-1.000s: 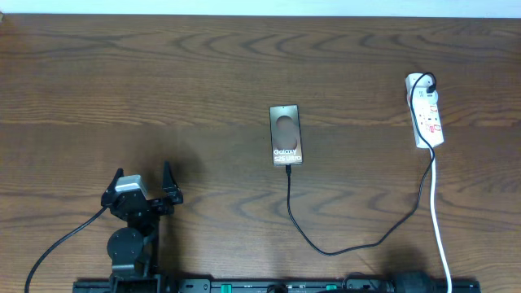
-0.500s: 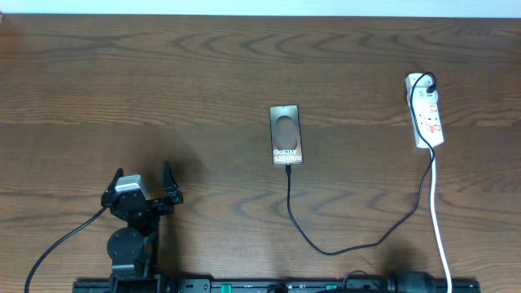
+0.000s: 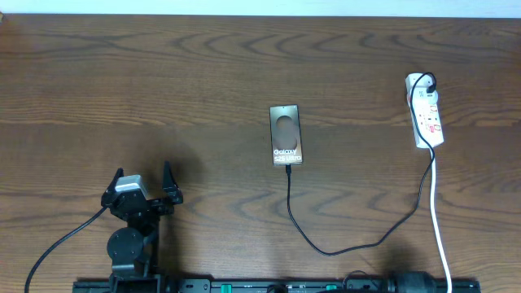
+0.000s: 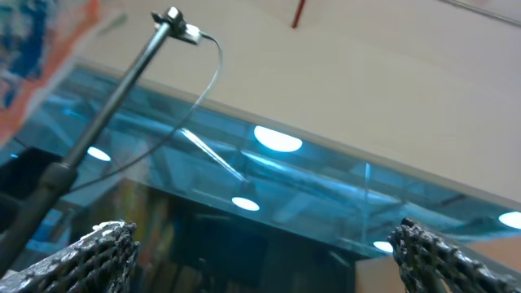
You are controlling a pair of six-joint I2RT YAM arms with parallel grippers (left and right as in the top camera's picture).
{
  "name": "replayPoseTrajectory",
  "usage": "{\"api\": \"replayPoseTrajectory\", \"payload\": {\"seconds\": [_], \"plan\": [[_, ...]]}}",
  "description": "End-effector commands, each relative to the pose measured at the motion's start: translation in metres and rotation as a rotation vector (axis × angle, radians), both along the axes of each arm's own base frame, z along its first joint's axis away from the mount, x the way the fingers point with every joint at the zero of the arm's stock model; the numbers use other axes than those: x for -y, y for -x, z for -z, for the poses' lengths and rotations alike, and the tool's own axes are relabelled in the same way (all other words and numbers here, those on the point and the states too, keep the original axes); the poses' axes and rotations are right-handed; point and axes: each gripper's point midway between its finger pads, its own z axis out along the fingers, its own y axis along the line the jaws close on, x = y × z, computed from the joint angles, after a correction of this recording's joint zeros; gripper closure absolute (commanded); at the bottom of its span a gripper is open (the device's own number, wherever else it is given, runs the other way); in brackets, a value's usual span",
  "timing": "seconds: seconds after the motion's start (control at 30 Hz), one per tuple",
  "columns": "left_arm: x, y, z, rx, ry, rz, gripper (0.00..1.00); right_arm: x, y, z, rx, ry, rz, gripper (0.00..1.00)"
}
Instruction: Plug charger to phone and switch on socket
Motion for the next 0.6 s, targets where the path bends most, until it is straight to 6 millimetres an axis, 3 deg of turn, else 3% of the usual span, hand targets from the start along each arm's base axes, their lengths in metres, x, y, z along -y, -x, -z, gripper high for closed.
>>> {"api": "replayPoseTrajectory", "payload": {"seconds": [0.0, 0.17, 0.3, 0.4, 0.5, 0.57], "plan": [[-0.002, 0.002, 0.017, -0.055, -0.009, -0.012, 0.03, -0.015, 0.009, -0.001, 0.030, 0.105, -0.096, 0.01], [-0.002, 0.002, 0.017, -0.055, -0.009, -0.012, 0.03, -0.025, 0.047, -0.014, 0.199, 0.251, -0.236, 0.01], [-0.002, 0.002, 0.017, -0.055, -0.009, -0.012, 0.03, -0.018, 0.043, -0.014, 0.181, 0.236, -0.282, 0.01], [-0.002, 0.002, 0.017, -0.055, -0.009, -0.012, 0.03, -0.020, 0.018, -0.008, 0.088, 0.231, -0.292, 0.01], [-0.002, 0.002, 0.017, -0.055, -0.008, -0.012, 0.03, -0.016, -0.046, 0.005, -0.110, 0.169, -0.273, 0.01], [-0.002, 0.002, 0.017, -0.055, -0.009, -0.012, 0.03, -0.015, -0.078, 0.009, -0.185, 0.147, -0.262, 0.01]]}}
